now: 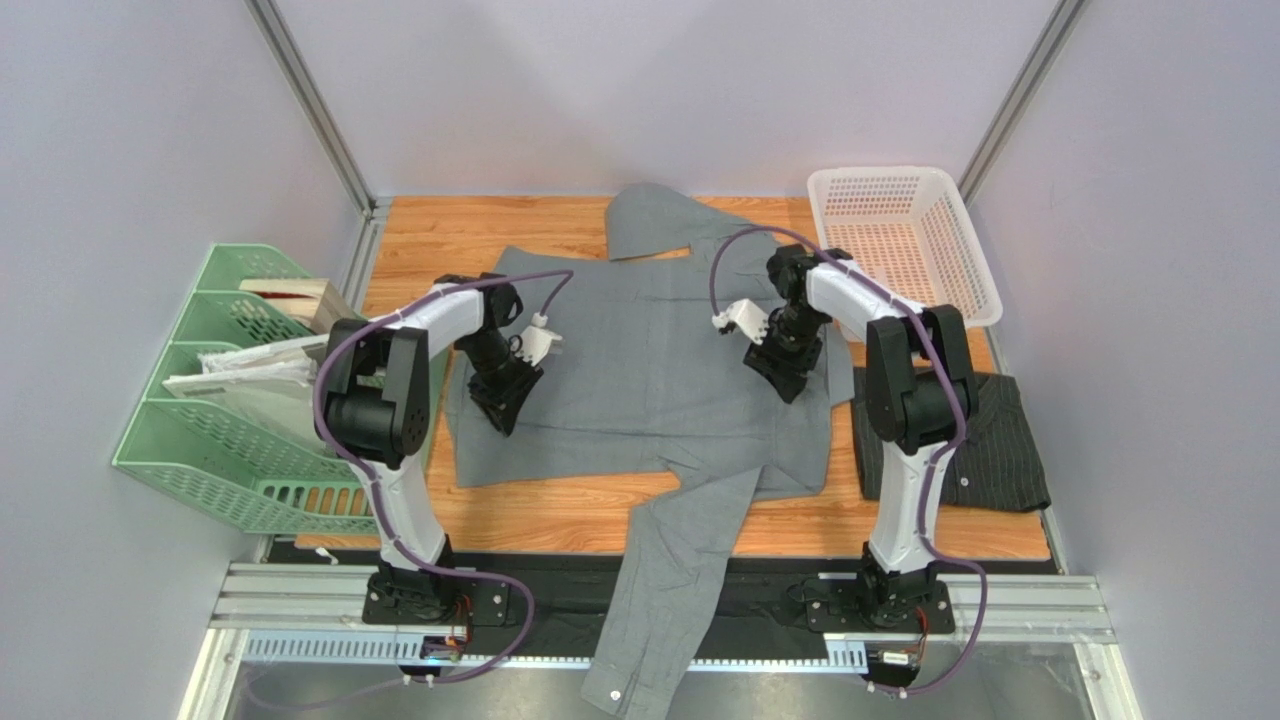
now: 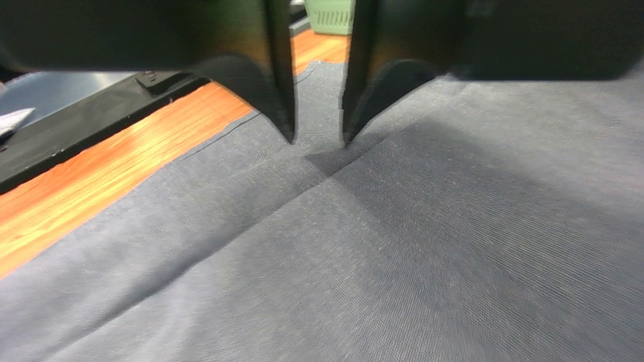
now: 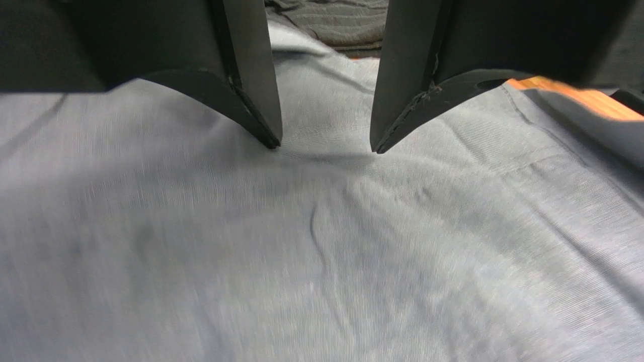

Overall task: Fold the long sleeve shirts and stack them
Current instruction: Fold the shirt

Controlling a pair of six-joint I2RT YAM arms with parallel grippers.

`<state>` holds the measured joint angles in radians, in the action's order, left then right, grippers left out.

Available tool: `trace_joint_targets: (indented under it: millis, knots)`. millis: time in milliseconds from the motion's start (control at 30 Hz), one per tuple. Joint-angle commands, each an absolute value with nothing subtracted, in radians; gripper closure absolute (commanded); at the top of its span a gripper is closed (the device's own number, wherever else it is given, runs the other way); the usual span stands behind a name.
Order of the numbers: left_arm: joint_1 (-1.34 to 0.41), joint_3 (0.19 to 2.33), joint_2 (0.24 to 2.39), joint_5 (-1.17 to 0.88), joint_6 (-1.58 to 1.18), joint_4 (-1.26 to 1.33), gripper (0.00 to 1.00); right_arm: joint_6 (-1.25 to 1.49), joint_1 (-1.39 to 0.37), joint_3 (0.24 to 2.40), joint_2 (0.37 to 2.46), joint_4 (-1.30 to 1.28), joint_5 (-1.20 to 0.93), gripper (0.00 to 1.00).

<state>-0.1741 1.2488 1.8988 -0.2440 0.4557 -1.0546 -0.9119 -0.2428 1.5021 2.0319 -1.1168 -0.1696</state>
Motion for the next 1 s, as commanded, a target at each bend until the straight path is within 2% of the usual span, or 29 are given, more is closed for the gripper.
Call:
trace_joint_targets:
  millis: [0, 67, 167, 300, 467, 600, 800, 967]
  knots:
    - [-0.161, 1.27, 1.755, -0.404, 0.579, -1.113, 0.59, -0.942, -0.19, 1.508, 1.883, -1.224, -0.312, 0.47]
    - [-0.161, 1.233, 1.65, -0.463, 0.618, -1.13, 0.52, -1.023, -0.187, 1.384, 1.733, -1.255, -0.368, 0.47]
    - [-0.161, 1.18, 1.562, -0.511, 0.686, -1.175, 0.51, -1.126, -0.189, 1.215, 1.549, -1.292, -0.466, 0.48]
    - [-0.16, 1.068, 1.485, -0.5, 0.781, -1.19, 0.51, -1.17, -0.212, 1.082, 1.456, -1.266, -0.488, 0.51]
    - [-0.16, 0.944, 1.43, -0.445, 0.841, -1.171, 0.52, -1.103, -0.244, 0.959, 1.471, -1.141, -0.468, 0.55]
    - [-0.15, 0.891, 1.408, -0.408, 0.862, -1.129, 0.52, -0.99, -0.255, 0.968, 1.54, -1.059, -0.486, 0.57]
    - [-0.132, 0.816, 1.368, -0.347, 0.925, -1.034, 0.53, -0.973, -0.284, 0.937, 1.554, -1.016, -0.476, 0.58]
    - [-0.133, 0.779, 1.321, -0.318, 1.024, -0.99, 0.55, -0.917, -0.325, 0.911, 1.575, -0.974, -0.448, 0.67]
